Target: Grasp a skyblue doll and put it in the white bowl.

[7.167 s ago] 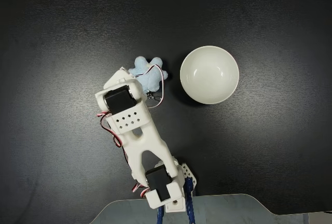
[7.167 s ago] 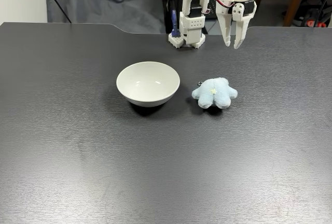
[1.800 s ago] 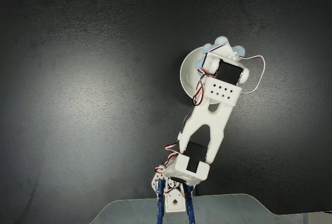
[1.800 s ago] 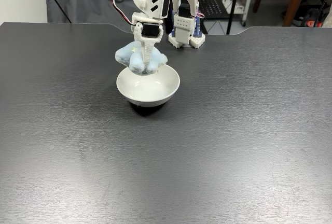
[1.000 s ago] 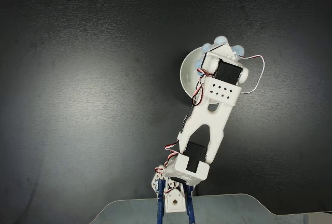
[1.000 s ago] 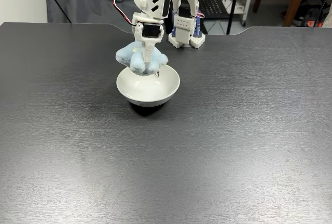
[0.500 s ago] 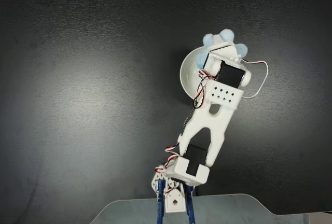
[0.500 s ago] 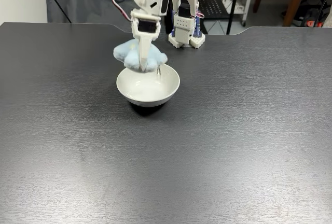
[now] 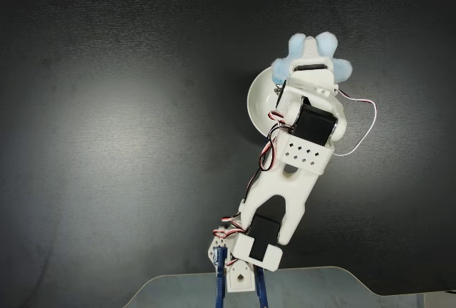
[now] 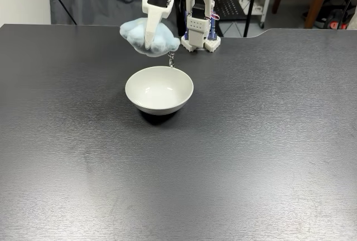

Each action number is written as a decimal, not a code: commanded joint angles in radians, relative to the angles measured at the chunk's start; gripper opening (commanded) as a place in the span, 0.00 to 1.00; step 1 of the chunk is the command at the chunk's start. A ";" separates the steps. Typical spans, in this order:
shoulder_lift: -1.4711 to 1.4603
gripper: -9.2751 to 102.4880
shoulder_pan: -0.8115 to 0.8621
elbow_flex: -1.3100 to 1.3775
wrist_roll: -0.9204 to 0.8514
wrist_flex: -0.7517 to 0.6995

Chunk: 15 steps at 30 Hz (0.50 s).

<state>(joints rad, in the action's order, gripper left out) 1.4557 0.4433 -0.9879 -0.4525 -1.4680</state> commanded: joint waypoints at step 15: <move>0.055 0.40 0.008 0.064 -0.009 -0.052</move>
<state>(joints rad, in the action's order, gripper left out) 1.4557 0.4433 -0.9879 -0.4525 -1.4910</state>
